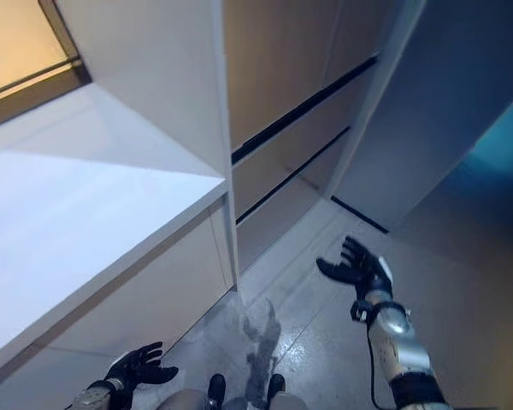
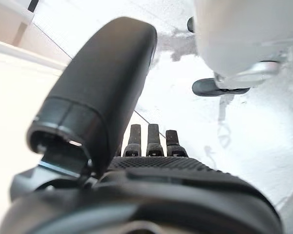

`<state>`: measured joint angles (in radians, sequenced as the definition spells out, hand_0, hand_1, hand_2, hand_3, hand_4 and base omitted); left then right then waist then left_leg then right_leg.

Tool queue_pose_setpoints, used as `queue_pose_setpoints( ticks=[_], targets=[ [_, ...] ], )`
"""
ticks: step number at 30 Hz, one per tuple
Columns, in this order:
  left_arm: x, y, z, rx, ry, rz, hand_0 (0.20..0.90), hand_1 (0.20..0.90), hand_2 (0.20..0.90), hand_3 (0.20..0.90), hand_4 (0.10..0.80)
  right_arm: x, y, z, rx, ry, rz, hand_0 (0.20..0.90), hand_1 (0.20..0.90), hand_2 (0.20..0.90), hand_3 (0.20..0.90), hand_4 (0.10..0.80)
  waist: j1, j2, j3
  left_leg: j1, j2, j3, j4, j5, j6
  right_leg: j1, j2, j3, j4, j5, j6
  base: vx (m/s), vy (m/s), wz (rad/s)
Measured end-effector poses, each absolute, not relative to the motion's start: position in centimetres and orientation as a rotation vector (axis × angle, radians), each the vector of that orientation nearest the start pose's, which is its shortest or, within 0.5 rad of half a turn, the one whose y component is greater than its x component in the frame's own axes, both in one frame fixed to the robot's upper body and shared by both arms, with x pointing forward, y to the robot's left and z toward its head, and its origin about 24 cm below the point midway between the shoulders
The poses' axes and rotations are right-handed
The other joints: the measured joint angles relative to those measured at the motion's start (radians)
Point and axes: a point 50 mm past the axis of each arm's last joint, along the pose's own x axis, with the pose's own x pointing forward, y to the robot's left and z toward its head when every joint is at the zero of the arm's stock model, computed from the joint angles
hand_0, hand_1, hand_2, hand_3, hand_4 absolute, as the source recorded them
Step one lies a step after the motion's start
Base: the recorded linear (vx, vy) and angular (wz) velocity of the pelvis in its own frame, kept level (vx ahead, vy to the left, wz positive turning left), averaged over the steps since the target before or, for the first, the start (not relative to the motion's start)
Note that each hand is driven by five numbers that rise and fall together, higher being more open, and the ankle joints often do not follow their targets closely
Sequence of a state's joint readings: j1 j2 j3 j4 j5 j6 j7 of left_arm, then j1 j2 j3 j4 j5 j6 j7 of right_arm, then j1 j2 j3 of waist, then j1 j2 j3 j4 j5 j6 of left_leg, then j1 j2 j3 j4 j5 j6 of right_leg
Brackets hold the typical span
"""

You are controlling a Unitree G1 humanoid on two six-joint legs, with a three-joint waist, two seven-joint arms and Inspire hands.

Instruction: Put drinks into fridge and close the fridge

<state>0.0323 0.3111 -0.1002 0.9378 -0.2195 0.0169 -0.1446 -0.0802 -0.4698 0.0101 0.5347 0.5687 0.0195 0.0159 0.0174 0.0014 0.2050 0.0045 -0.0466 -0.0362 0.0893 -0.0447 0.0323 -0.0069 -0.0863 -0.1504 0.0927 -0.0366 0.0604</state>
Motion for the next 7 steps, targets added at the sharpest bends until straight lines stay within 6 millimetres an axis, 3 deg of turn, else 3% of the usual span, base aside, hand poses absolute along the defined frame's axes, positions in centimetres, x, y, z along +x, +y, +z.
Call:
queue_pose_setpoints(
  ticks=[3,7],
  targets=[
    [11.9,24.5,-14.2,0.041,1.056,0.051,0.9,0.9,0.9,0.9,0.8,20.1,-27.2,-7.3,0.156,0.611,-0.212,0.9,0.9,0.9,0.9,0.8,-0.008,-0.003,-0.043,0.033,0.007,0.004,-0.037,0.003,-0.004,0.028,0.008,0.0,-0.029,0.001,-0.001,-0.027,0.013,-0.02],
    [9.7,24.5,-15.2,0.014,1.146,0.08,0.9,0.9,0.9,0.9,0.8,15.3,-25.5,-12.0,0.223,0.842,-0.201,0.9,0.9,0.9,0.9,0.8,-0.014,-0.012,-0.075,0.073,0.016,0.006,-0.072,0.008,-0.01,0.066,0.018,-0.002,-0.062,0.003,-0.005,0.0,0.0,0.0]
  ],
)
